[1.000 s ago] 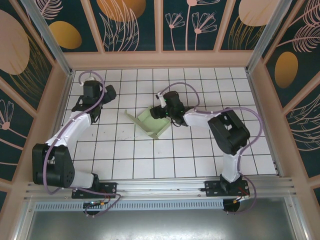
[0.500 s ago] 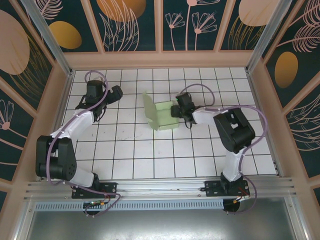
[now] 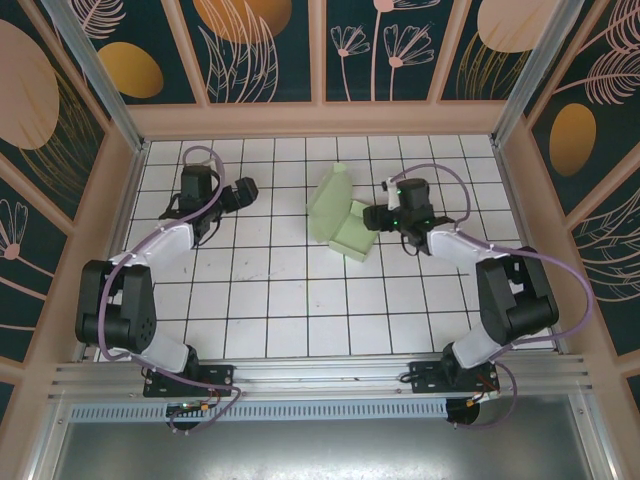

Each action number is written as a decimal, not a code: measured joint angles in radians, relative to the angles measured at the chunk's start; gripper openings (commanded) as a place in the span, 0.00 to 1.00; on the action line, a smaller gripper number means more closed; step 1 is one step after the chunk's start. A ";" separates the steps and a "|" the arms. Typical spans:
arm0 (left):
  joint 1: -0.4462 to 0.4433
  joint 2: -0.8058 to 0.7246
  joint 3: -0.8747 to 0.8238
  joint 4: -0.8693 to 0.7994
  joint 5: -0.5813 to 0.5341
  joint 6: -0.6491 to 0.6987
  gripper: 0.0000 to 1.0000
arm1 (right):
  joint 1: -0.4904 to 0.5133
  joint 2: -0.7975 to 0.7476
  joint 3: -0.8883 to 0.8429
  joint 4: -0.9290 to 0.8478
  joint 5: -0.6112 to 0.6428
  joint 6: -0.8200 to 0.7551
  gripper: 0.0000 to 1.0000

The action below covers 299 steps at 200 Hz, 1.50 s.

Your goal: Fold the paper box

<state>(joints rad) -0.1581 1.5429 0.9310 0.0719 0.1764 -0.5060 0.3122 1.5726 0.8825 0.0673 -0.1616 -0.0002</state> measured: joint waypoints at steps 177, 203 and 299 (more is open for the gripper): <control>-0.035 0.007 -0.024 0.019 0.045 0.025 0.99 | -0.055 0.464 0.526 -0.480 -0.211 -0.476 0.00; -0.035 0.008 -0.032 0.029 0.044 0.031 0.99 | -0.019 0.409 0.445 -0.392 -0.089 -0.415 0.00; -0.035 0.063 -0.041 0.052 0.049 0.034 0.99 | 0.104 0.282 0.254 -0.276 0.243 -0.154 0.10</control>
<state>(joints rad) -0.1932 1.6054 0.8898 0.1242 0.2253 -0.4721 0.4160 1.8542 1.1366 -0.2089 0.0818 -0.1543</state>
